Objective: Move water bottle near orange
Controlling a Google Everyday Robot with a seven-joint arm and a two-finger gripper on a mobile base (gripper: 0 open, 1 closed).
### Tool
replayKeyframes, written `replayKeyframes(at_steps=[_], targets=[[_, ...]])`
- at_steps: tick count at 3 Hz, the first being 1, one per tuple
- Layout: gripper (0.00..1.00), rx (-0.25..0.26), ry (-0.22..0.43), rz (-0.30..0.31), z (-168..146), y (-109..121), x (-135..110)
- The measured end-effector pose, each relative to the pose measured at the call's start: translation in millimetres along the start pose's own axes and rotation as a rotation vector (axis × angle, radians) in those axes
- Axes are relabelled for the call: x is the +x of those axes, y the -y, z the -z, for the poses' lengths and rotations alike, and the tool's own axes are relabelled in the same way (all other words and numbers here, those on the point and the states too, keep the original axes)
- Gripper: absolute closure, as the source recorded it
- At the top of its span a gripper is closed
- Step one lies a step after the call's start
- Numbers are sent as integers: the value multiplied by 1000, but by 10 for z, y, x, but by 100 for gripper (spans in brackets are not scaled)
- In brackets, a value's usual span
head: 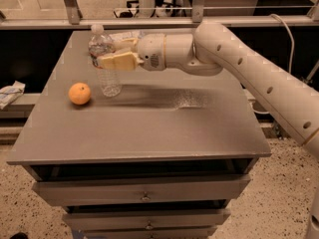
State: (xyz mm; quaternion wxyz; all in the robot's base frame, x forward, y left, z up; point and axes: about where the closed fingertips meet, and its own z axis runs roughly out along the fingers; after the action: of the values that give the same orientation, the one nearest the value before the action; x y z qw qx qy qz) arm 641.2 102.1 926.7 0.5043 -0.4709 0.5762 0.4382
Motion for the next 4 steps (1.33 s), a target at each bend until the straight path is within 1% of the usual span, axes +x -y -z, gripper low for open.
replayKeyframes(at_steps=[1, 2, 3, 4], targets=[[20, 5, -2, -3, 13, 9, 17], [0, 10, -7, -3, 28, 20, 26], [0, 10, -8, -3, 32, 22, 27], [0, 18, -21, 14, 126, 46, 0]])
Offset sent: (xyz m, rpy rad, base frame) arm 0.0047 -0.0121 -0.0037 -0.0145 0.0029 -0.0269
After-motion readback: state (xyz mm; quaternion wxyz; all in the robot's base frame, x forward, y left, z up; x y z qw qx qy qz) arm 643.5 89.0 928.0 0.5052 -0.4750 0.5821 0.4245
